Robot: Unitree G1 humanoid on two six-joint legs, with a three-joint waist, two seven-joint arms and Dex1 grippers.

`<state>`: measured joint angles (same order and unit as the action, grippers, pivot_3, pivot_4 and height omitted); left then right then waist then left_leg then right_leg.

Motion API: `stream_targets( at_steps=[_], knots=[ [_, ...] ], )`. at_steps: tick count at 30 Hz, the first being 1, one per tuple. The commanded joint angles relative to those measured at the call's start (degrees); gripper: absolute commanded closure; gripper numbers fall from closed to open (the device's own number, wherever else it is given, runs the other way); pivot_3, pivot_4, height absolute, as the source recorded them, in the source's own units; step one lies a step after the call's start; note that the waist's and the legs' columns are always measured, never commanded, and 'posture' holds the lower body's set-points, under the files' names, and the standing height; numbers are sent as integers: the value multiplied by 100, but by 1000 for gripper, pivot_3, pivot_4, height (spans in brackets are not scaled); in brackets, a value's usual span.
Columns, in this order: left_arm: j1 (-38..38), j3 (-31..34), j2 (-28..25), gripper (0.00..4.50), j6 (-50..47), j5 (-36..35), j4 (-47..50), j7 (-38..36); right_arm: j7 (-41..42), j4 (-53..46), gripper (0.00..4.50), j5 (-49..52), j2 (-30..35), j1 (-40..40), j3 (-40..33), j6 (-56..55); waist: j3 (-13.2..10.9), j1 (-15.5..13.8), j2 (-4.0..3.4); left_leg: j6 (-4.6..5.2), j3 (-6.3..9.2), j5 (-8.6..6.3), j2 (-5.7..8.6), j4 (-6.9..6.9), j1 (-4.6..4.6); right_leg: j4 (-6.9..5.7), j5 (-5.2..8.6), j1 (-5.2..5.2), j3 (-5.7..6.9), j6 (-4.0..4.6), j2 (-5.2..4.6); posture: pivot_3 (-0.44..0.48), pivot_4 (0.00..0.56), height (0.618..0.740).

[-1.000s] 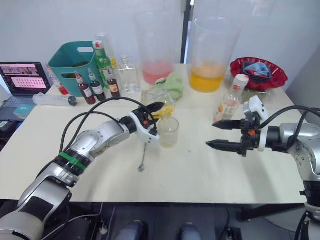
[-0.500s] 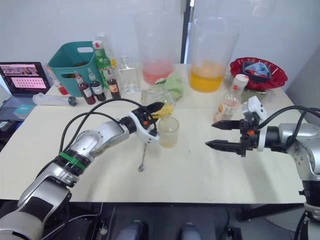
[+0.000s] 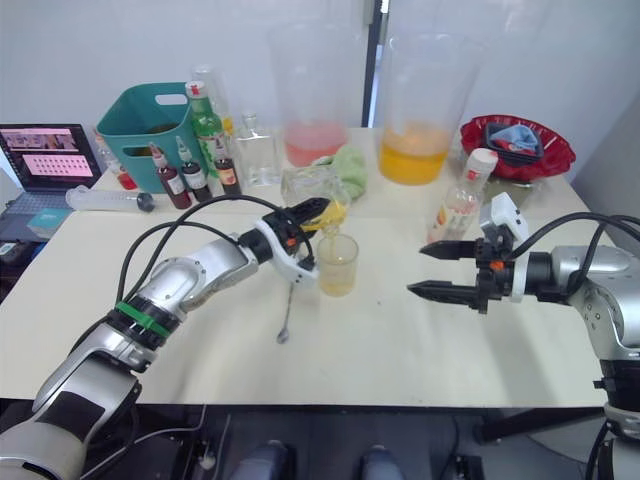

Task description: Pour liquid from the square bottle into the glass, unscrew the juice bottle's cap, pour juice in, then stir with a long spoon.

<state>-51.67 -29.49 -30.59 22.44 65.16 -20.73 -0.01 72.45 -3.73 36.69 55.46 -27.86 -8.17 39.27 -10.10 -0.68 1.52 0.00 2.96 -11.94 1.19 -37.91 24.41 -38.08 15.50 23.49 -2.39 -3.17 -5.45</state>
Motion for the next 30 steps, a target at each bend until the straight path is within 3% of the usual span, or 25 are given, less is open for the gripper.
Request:
stream_targets(
  at_steps=[1, 7, 13, 18, 20, 24, 30],
  knots=[
    [-257, 321, 102, 1733, -96, -383, 413, 60, 26, -11, 0, -8, 39, -74, -102, -108, 0, -1, 0, 0, 0, 0, 0, 0, 0, 0, 0, 0, 0, 0, 0, 0, 150, 740],
    [-37, 718, 380, 1733, -324, -1734, 460, -1051, 14, 32, 0, -55, 23, -129, -56, -131, 0, 5, 0, 0, 0, 0, 0, -1, 0, 0, 0, 0, 0, 0, -1, 0, 150, 740],
    [18, 782, 388, 1733, -311, -2196, 525, -1391, 25, 85, 0, -86, 26, -178, -15, -122, 0, 11, 0, 0, 0, 0, -1, -1, 0, 0, 0, 4, 0, 0, 1, 0, 150, 740],
    [201, 1117, 560, 1733, -466, -3134, 635, -1750, 54, 127, 0, -169, 30, -226, 63, -137, 0, 3, 0, 0, 0, 0, -1, -2, 0, 0, 0, 4, -1, 0, 0, 0, 150, 740],
    [355, 1594, 821, 1733, -1135, -3949, 809, -2063, 92, 106, 0, -201, 52, -229, 105, -143, 0, 3, 0, 0, -1, 0, 0, -4, 1, 0, 0, 4, -1, 0, -1, 0, 150, 740],
    [442, 2301, 1151, 1733, -2235, -4869, 1077, -2260, 128, 111, 0, -193, 72, -258, 117, -125, 0, 14, 0, 0, 2, 0, -2, -14, 7, -2, 0, 10, 1, 0, 1, 0, 150, 740],
    [341, 3661, 1416, 1733, -4030, -6151, 1087, -1933, 182, 84, 0, -177, 24, -408, 234, -73, 0, 65, 0, 0, 3, 0, -5, -16, 8, -5, 0, 15, 0, 0, 4, 0, 150, 740]
  ],
)
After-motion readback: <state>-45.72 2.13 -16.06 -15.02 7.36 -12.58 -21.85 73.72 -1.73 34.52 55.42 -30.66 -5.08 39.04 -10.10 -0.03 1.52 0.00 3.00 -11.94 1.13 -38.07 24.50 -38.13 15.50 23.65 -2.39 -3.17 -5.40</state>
